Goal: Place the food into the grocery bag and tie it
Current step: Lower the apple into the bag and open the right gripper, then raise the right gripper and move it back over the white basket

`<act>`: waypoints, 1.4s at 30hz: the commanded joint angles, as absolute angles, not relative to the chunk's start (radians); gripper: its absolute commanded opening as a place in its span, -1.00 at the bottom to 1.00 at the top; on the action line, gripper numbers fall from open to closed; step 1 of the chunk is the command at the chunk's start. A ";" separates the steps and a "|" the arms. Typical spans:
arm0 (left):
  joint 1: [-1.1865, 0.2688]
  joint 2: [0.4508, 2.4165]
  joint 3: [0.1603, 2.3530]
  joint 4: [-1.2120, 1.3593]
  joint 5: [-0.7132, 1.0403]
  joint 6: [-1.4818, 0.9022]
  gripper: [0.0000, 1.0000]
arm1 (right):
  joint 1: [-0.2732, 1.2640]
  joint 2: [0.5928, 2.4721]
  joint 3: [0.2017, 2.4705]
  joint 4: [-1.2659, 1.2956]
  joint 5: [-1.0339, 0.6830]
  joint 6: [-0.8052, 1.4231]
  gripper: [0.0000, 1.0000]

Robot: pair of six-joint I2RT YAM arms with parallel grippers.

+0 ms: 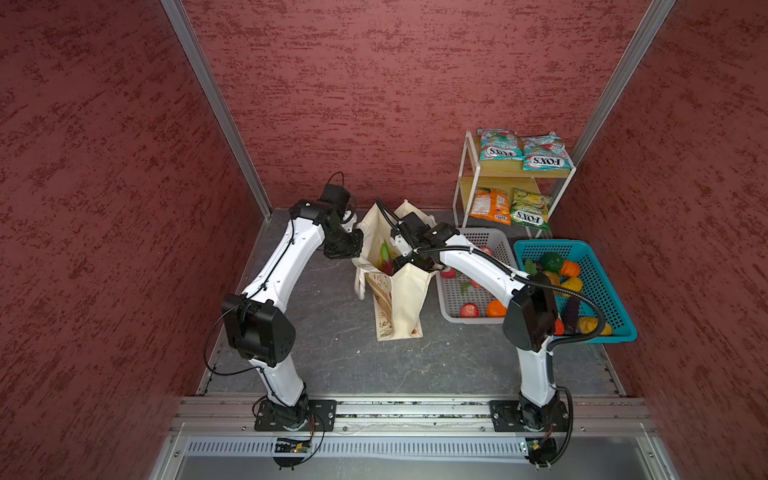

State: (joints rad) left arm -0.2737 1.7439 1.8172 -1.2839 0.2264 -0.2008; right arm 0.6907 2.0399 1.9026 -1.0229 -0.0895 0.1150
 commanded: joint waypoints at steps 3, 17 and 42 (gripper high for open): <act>-0.264 1.713 1.797 -1.259 0.224 -0.186 -1.00 | 0.698 2.043 1.893 -1.040 -0.073 0.113 0.47; -0.262 1.707 1.800 -1.261 0.225 -0.185 -1.00 | 0.699 2.014 2.052 -1.017 -0.008 0.128 0.98; -0.261 1.695 1.770 -1.259 0.229 -0.177 -1.00 | 0.696 1.464 1.771 -0.505 0.771 0.028 0.97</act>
